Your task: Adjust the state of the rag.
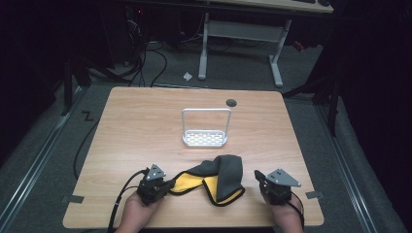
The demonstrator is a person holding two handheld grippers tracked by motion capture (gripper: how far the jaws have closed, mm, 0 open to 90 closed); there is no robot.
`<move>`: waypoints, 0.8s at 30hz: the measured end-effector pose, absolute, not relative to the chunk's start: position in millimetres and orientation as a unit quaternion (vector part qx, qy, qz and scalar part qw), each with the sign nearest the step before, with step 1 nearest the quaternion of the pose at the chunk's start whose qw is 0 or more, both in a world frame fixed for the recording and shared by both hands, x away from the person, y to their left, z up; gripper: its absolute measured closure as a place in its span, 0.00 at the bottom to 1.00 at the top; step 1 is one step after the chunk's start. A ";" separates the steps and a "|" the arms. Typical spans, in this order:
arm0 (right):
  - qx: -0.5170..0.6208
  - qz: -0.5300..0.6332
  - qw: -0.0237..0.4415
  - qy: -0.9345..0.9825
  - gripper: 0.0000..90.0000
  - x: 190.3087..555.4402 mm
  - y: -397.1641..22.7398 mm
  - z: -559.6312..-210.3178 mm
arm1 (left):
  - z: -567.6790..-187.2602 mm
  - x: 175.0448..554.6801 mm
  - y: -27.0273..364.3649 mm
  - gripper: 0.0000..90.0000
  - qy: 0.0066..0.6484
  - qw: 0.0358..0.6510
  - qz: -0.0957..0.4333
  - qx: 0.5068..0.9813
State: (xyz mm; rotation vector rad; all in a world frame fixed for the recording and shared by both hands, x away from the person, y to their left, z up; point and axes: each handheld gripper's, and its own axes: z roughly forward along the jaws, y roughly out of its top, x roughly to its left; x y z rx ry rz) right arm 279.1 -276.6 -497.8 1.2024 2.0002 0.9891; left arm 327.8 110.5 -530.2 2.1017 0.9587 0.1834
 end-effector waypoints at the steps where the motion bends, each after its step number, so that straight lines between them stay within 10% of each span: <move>1: 0.447 0.377 0.298 0.754 0.96 276.8 -273.2 -496.3 | -530.3 327.3 109.7 1.00 0.378 0.402 0.071 0.831; 12: 0.376 0.433 0.254 0.779 0.45 255.1 -213.1 -477.0 | -531.1 309.2 75.5 1.00 0.330 0.411 0.035 0.849; 17: 0.378 0.375 0.279 0.799 0.55 260.3 -209.9 -493.7 | -530.8 308.9 73.2 1.00 0.320 0.409 0.039 0.854; 21: 0.402 0.342 0.286 0.800 0.90 264.6 -230.8 -502.8 | -530.8 311.9 80.0 1.00 0.327 0.408 0.047 0.851; 24: 0.423 0.338 0.300 0.785 0.94 266.5 -248.4 -501.5 | -529.9 314.2 87.3 1.00 0.334 0.402 0.060 0.851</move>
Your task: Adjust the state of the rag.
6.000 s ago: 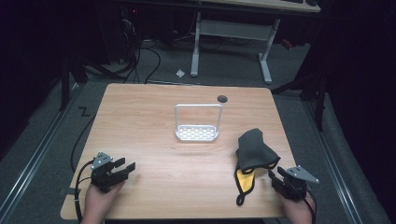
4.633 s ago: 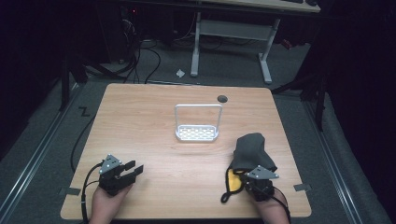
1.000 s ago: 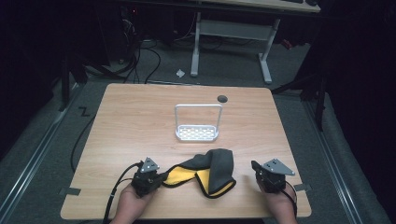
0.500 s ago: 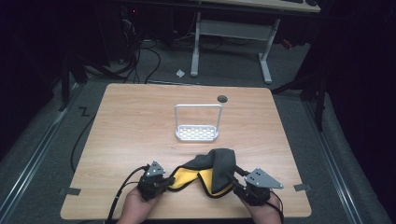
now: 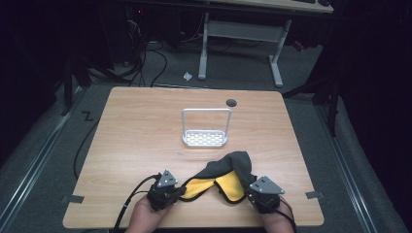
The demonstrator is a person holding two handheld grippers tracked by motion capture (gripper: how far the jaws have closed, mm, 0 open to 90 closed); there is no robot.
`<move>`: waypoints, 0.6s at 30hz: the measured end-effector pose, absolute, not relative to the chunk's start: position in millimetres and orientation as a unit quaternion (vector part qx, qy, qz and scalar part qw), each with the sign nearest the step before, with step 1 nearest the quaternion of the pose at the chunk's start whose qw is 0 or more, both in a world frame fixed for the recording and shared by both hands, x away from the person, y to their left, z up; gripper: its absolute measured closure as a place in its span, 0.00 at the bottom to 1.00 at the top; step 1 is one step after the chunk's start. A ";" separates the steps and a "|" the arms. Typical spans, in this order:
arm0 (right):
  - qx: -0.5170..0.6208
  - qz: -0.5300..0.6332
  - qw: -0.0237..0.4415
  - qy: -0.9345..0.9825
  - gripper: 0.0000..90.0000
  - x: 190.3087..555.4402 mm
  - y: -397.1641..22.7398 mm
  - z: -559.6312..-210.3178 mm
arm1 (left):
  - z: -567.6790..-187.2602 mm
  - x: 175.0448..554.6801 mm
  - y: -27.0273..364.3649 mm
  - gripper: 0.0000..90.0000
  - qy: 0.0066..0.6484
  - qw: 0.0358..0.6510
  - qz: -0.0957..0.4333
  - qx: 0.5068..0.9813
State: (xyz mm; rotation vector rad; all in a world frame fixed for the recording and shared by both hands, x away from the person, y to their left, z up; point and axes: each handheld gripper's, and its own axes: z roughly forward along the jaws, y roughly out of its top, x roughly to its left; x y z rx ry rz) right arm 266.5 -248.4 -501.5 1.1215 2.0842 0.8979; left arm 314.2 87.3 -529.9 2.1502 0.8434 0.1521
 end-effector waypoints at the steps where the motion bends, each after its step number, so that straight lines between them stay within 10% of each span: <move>1: 0.435 0.336 0.311 0.775 0.94 268.3 -256.9 -500.1 | -529.6 314.2 89.0 1.00 0.336 0.400 0.062 0.850; 12: 0.506 0.313 0.294 0.748 0.92 330.6 -297.3 -513.1 | -527.9 315.4 101.7 1.00 0.347 0.381 0.111 0.850; 18: 0.514 0.337 0.287 0.735 0.69 339.0 -295.9 -503.1 | -522.8 317.6 104.7 0.91 0.372 0.409 0.100 0.827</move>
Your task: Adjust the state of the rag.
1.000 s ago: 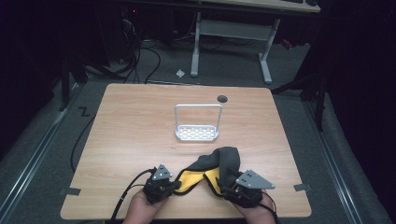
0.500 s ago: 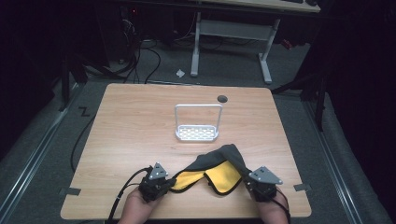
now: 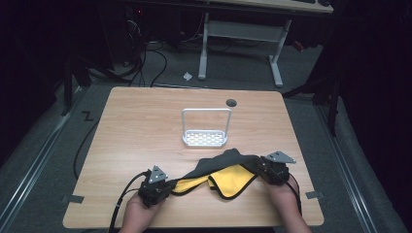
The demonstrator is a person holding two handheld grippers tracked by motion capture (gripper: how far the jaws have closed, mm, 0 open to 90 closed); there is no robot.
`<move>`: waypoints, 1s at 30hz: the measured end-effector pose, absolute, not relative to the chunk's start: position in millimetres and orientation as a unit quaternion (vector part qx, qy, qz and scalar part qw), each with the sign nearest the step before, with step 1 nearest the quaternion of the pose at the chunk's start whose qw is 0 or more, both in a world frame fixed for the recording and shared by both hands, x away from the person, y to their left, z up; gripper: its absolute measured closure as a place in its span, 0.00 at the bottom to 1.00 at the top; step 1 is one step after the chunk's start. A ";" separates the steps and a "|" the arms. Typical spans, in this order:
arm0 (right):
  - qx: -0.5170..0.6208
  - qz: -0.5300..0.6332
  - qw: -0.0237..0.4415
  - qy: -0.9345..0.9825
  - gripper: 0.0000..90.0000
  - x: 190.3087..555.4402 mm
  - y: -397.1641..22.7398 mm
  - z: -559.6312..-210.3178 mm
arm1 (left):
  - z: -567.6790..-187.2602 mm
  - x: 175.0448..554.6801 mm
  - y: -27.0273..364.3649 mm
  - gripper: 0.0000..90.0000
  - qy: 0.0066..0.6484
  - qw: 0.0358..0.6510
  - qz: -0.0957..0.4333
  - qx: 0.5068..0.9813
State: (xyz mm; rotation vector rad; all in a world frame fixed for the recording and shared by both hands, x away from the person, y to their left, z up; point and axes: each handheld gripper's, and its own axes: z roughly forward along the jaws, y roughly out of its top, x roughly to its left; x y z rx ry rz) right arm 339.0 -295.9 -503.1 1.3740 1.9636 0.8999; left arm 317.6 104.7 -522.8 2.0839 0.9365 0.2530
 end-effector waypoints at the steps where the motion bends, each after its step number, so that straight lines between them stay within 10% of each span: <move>1: 0.514 0.350 0.286 0.729 0.63 332.6 -296.0 -498.0 | -521.2 316.0 103.7 0.86 0.369 0.413 0.103 0.826; 17: 0.463 0.399 0.255 0.749 0.50 279.7 -258.7 -485.6 | -523.3 302.1 68.3 0.64 0.322 0.423 0.095 0.842; 30: 0.390 0.371 0.198 0.819 0.45 279.1 -184.4 -510.1 | -530.3 313.4 68.6 0.90 0.337 0.411 0.093 0.842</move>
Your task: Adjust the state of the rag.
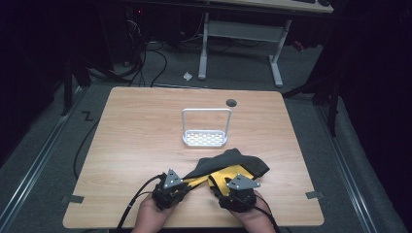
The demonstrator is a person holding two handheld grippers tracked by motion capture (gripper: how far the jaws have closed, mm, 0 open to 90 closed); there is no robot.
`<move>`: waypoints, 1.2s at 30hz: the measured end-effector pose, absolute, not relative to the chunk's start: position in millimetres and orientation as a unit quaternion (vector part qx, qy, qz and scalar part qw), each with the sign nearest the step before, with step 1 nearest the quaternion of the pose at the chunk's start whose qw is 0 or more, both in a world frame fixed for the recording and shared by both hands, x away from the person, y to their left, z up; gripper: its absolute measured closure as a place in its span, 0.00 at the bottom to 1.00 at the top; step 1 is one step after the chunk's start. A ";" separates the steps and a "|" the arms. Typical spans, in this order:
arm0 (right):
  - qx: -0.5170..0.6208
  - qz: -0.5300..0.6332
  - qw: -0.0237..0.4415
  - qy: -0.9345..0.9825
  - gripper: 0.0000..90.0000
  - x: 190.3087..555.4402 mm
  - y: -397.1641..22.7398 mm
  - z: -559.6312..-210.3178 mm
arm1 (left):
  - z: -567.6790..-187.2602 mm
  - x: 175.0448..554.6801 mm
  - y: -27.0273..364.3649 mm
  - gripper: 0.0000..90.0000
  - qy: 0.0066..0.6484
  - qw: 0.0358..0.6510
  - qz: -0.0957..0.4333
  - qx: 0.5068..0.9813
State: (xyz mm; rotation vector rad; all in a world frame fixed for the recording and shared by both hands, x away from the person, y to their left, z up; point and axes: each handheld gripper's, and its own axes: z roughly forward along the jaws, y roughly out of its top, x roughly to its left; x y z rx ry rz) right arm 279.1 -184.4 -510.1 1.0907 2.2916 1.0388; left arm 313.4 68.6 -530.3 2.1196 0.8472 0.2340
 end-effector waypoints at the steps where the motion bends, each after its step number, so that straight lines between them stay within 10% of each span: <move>1: 0.387 0.369 0.203 0.821 0.44 279.0 -181.9 -510.5 | -529.9 313.4 69.0 0.91 0.338 0.412 0.094 0.841; 4: 0.385 0.355 0.208 0.826 0.47 281.3 -178.6 -514.3 | -528.7 314.2 70.1 0.95 0.341 0.416 0.095 0.837; 11: 0.389 0.350 0.227 0.822 0.92 283.6 -190.9 -514.9 | -524.8 315.8 76.4 0.97 0.346 0.425 0.107 0.830; 36: 0.490 0.313 0.283 0.763 0.94 284.8 -299.8 -505.7 | -479.4 348.6 146.4 0.97 0.398 0.454 0.136 0.785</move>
